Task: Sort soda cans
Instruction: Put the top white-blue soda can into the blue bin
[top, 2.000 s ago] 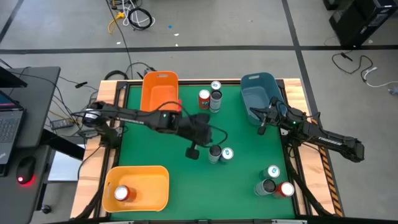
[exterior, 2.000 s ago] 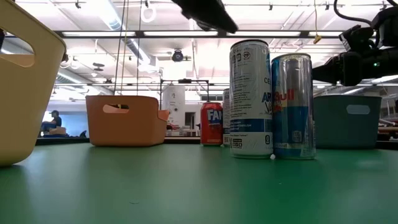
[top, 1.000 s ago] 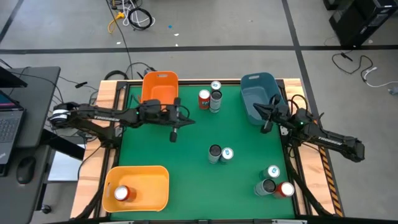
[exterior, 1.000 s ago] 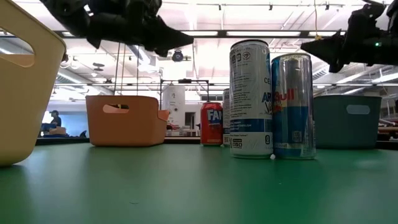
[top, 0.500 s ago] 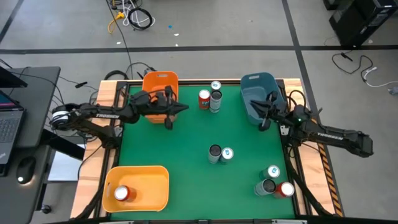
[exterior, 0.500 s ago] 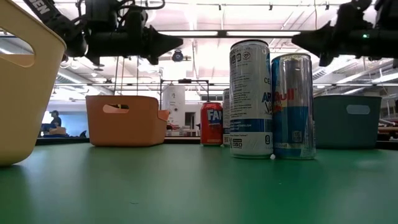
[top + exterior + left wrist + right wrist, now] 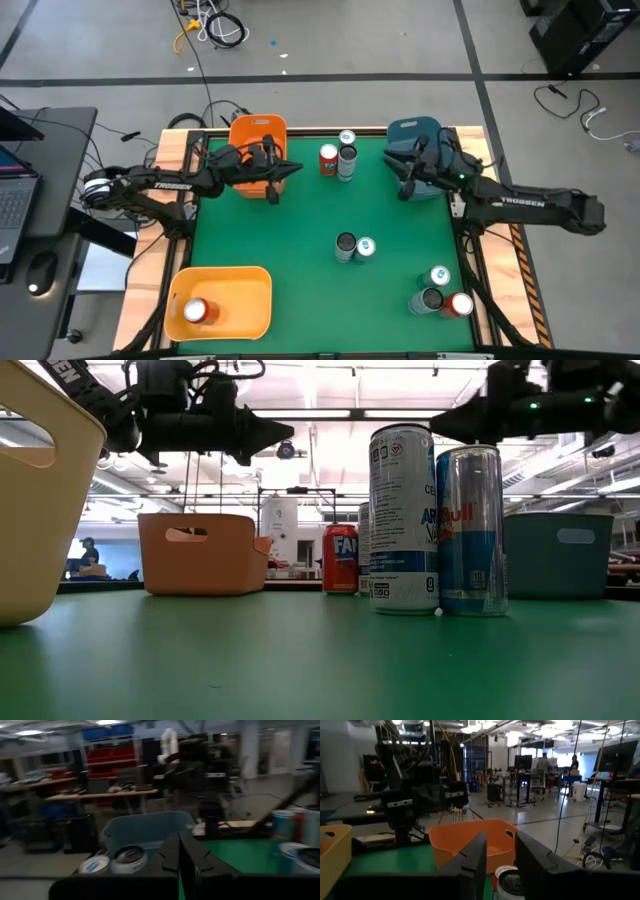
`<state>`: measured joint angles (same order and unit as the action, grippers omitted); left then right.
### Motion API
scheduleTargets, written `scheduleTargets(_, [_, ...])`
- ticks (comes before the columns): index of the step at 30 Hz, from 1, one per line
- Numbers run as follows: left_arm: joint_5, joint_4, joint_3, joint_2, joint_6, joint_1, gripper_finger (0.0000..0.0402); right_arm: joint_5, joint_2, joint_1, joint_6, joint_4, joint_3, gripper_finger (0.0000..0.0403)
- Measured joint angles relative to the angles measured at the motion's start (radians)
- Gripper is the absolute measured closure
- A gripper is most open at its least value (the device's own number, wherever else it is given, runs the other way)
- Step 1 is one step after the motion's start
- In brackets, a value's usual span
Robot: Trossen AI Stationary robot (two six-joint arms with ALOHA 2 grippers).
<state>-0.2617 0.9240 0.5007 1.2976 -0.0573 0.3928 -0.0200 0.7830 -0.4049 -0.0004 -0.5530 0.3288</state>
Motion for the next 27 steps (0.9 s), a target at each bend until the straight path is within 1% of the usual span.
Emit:
scheduleTargets(3, [0.040, -0.001, 0.000, 0.000, 0.000, 0.000, 0.0400, 0.000, 0.075, 0.000, -0.007, 0.000, 0.039, 0.0284])
scheduleTargets(7, [0.040, -0.002, 0.000, 0.000, -0.042, 0.000, 0.0400, 0.000, 0.169, 0.000, -0.026, 0.001, 0.080, 0.0248])
scheduleTargets(10, [0.041, -0.009, 0.000, 0.000, -0.045, 0.000, 0.0400, 0.005, 0.229, 0.000, -0.026, 0.000, 0.107, 0.0219])
scheduleTargets(14, [0.041, -0.032, 0.000, 0.000, -0.045, 0.000, 0.0400, 0.057, 0.305, 0.000, -0.025, -0.009, 0.136, 0.0179])
scheduleTargets(21, [0.040, -0.054, 0.000, 0.000, -0.044, -0.002, 0.0400, 0.084, 0.436, -0.002, -0.018, -0.010, 0.187, 0.0109])
scheduleTargets(27, [0.041, -0.054, 0.000, 0.000, -0.045, -0.002, 0.0400, 0.085, 0.522, -0.002, -0.001, -0.012, 0.224, 0.0070])
